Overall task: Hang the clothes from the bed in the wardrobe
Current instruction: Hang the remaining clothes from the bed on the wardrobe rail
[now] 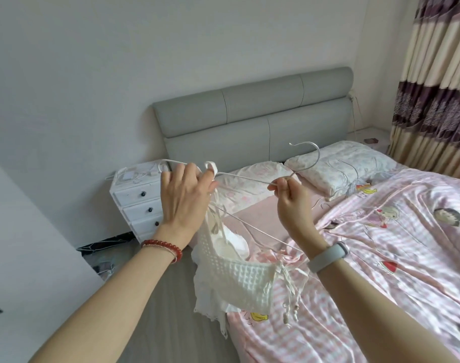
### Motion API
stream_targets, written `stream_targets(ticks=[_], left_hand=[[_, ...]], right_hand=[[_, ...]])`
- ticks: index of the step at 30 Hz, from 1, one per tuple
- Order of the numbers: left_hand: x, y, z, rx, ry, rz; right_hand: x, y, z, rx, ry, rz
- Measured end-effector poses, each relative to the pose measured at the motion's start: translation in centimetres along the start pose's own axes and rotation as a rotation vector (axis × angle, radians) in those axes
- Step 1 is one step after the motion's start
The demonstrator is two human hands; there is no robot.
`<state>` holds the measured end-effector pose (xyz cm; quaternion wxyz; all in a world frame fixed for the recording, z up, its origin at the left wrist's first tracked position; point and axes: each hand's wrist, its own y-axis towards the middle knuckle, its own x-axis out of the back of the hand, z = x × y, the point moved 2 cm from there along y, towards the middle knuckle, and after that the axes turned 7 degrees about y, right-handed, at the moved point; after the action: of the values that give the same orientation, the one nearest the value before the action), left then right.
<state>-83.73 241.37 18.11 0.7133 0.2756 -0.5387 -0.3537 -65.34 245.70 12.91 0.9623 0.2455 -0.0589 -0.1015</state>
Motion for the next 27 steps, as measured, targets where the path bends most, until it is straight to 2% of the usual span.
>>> stream_targets(ticks=[4, 7, 9, 12, 15, 16, 18, 20, 22, 25, 27], left_hand=[[0.6, -0.3, -1.3, -0.004, 0.09, -0.02], [0.2, -0.7, -2.1, -0.118, -0.041, 0.032], [-0.3, -1.4, -2.6, -0.162, -0.111, 0.129], [-0.5, -2.6, -3.3, -0.072, -0.137, 0.251], [-0.8, -4.0, -3.2, 0.047, -0.118, 0.269], [-0.9, -4.4, -3.1, 0.09, -0.134, 0.27], [-1.0, -5.3, -2.8, 0.182, -0.17, 0.272], [-0.9, -6.1, -2.6, 0.254, -0.174, 0.259], [-0.7, -7.0, -2.4, 0.347, -0.174, 0.28], [-0.7, -8.6, -1.7, 0.487, -0.184, 0.313], [-0.6, -9.7, -1.2, 0.496, -0.161, 0.33]], right_hand=[[1.1, -0.3, -1.1, -0.022, 0.025, 0.045], [2.1, -0.6, -2.0, -0.031, 0.062, 0.068], [2.6, -1.0, -2.5, -0.008, 0.065, 0.084], [3.8, -2.1, -3.9, 0.065, 0.006, 0.061], [5.2, -4.7, -7.2, 0.089, -0.11, -0.021], [5.6, -5.9, -8.6, 0.036, -0.129, -0.055], [5.7, -8.2, -12.0, -0.187, -0.168, -0.067], [5.2, -9.7, -15.1, -0.458, -0.207, 0.023], [4.1, -10.6, -16.9, -0.645, -0.156, 0.134], [2.0, -11.2, -18.2, -0.778, -0.044, 0.119], [1.1, -11.9, -18.2, -0.855, -0.02, 0.071]])
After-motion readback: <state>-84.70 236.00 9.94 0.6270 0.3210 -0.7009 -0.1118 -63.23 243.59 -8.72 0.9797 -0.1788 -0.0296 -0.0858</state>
